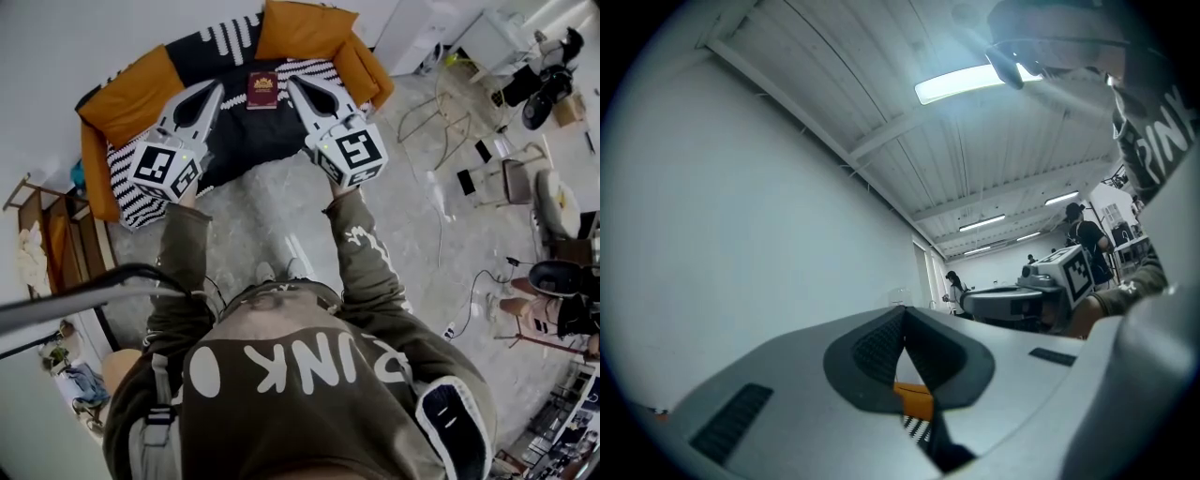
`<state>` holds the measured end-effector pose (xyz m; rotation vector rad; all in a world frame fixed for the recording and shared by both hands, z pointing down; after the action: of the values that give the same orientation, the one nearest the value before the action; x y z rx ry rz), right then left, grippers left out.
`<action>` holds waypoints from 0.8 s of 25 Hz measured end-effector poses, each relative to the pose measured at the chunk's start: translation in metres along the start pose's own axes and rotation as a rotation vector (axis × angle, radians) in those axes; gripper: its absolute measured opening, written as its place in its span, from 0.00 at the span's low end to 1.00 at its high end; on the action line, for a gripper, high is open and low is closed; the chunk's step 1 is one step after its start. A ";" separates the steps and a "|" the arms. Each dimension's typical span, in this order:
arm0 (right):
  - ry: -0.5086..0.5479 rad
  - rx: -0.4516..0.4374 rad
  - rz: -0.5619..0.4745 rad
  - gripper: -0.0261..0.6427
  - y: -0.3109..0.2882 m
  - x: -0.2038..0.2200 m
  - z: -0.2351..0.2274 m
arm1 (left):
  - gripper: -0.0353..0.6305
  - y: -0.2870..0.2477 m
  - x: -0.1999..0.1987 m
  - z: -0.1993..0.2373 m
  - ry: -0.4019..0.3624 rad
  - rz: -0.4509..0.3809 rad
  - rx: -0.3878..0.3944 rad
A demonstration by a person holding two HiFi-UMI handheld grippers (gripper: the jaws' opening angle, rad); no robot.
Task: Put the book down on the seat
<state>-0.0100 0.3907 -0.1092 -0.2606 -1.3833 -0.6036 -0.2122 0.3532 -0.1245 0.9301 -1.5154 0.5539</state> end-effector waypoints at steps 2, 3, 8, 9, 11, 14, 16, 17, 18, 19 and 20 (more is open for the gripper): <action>-0.003 -0.002 -0.005 0.06 0.004 -0.001 -0.002 | 0.06 -0.002 -0.001 -0.004 -0.002 0.000 -0.001; -0.006 -0.004 -0.009 0.06 0.006 -0.001 -0.004 | 0.06 -0.002 -0.001 -0.006 -0.002 0.000 -0.001; -0.011 -0.012 -0.018 0.05 0.014 -0.001 -0.006 | 0.06 -0.003 -0.001 -0.015 0.001 -0.004 0.000; -0.011 -0.014 -0.018 0.05 0.014 -0.002 -0.007 | 0.06 -0.004 -0.002 -0.016 0.001 -0.004 -0.001; -0.009 -0.017 -0.018 0.05 0.015 -0.003 -0.009 | 0.06 -0.005 -0.002 -0.017 0.000 -0.005 -0.004; -0.007 -0.019 -0.020 0.05 0.017 -0.004 -0.008 | 0.06 -0.003 -0.003 -0.020 -0.004 -0.006 -0.008; -0.007 -0.022 -0.023 0.05 0.019 -0.004 -0.009 | 0.06 -0.003 -0.003 -0.022 -0.005 -0.007 -0.011; -0.008 -0.023 -0.024 0.05 0.019 -0.004 -0.009 | 0.06 -0.004 -0.003 -0.023 -0.005 -0.008 -0.013; -0.008 -0.025 -0.024 0.05 0.018 -0.003 -0.010 | 0.06 -0.004 -0.003 -0.023 -0.006 -0.008 -0.015; -0.008 -0.027 -0.024 0.05 0.018 -0.003 -0.010 | 0.06 -0.004 -0.002 -0.022 -0.005 -0.007 -0.017; -0.008 -0.029 -0.024 0.05 0.017 -0.003 -0.010 | 0.06 -0.003 -0.002 -0.021 -0.004 -0.007 -0.020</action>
<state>0.0071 0.4004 -0.1114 -0.2704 -1.3878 -0.6437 -0.1971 0.3688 -0.1234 0.9211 -1.5186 0.5315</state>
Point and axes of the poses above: the fingertips, and each gripper's own axes: y backward along the fingers, z to its left, x out of its underside, the point moved 7 cm from there along y, backward along the fingers, and after that the axes turned 1 degree about -z, right-handed, at the moved point
